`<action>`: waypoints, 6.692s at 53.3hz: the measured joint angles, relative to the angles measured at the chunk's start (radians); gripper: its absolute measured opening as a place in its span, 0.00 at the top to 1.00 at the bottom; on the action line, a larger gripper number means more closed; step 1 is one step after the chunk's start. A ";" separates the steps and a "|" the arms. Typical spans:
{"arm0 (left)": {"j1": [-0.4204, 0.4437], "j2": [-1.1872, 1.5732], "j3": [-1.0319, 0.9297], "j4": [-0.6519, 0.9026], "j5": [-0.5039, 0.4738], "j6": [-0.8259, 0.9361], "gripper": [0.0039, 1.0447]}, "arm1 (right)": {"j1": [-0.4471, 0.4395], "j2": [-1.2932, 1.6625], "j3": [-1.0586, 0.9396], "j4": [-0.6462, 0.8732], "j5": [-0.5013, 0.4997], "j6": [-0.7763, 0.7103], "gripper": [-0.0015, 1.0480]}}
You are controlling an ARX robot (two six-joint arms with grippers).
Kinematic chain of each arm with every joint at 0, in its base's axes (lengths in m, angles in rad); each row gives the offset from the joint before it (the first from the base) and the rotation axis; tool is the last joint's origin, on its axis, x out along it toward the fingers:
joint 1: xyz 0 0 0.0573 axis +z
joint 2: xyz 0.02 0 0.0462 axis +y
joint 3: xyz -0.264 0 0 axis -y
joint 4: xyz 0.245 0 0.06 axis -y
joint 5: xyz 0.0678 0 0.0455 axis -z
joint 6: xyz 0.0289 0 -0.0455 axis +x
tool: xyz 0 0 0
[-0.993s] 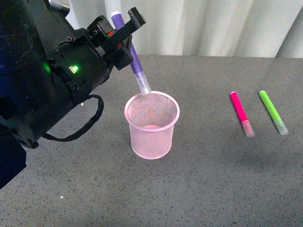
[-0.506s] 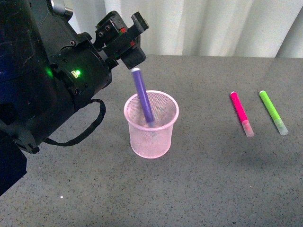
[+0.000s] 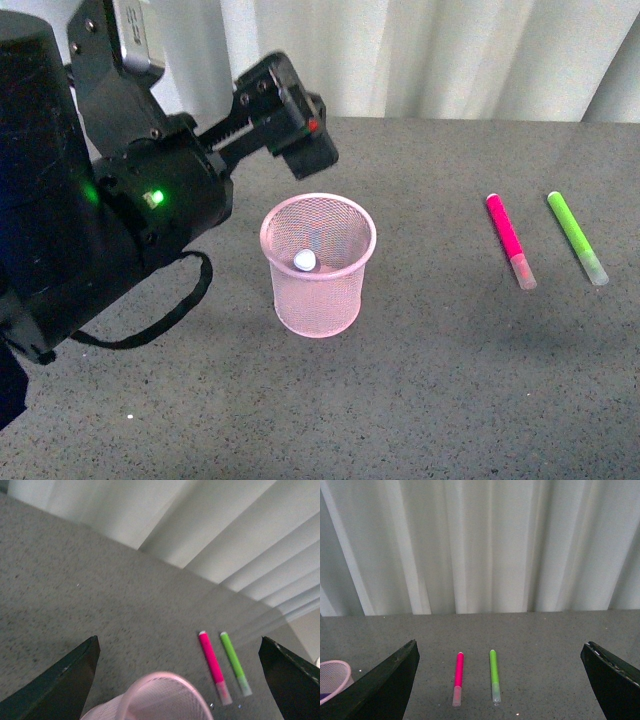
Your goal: Insert purple and pink pens into pink cup
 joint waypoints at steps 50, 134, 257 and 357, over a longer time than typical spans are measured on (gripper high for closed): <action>0.999 -1.035 -0.211 -0.676 0.557 0.512 0.40 | 0.000 0.000 0.000 0.000 0.000 0.000 0.07; 0.399 -2.011 -0.565 -1.285 -0.023 0.605 0.97 | 0.000 0.000 0.000 0.000 0.000 0.000 0.07; 0.399 -2.018 -0.565 -1.290 -0.023 0.606 0.06 | 0.078 2.094 1.090 0.044 0.026 0.073 0.07; 0.399 -2.018 -0.565 -1.290 -0.023 0.606 0.06 | 0.072 2.110 1.041 0.480 -0.021 0.117 0.89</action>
